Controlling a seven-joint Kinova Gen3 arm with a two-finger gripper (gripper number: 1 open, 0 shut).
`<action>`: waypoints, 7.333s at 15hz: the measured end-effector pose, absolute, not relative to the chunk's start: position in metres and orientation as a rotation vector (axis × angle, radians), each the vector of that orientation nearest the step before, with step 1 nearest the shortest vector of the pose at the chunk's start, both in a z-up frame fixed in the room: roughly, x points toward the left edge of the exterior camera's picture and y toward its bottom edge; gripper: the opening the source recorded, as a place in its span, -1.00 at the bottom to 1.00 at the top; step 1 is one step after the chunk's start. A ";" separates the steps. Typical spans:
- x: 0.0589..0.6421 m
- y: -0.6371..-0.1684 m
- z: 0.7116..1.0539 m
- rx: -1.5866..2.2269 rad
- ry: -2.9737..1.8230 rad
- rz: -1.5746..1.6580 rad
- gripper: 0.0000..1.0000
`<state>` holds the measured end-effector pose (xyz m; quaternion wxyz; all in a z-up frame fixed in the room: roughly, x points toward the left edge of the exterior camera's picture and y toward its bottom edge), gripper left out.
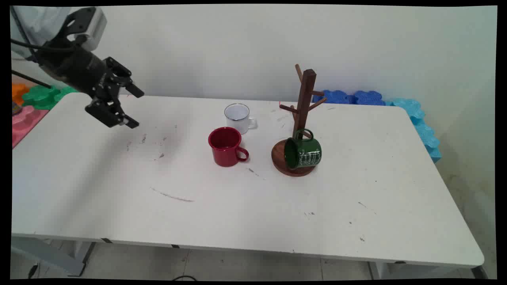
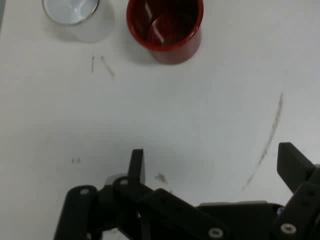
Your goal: Pick up the green mug from the rack, then place the picked object on the table
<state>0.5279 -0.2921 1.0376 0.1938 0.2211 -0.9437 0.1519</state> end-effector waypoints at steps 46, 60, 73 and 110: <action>0.285 -0.385 0.872 1.143 -2.029 0.070 1.00; 0.265 -0.395 0.848 1.241 -1.916 0.010 1.00; 0.254 -0.409 0.836 1.257 -1.880 -0.015 1.00; 0.250 -0.410 0.844 1.160 -1.929 -0.034 -1.00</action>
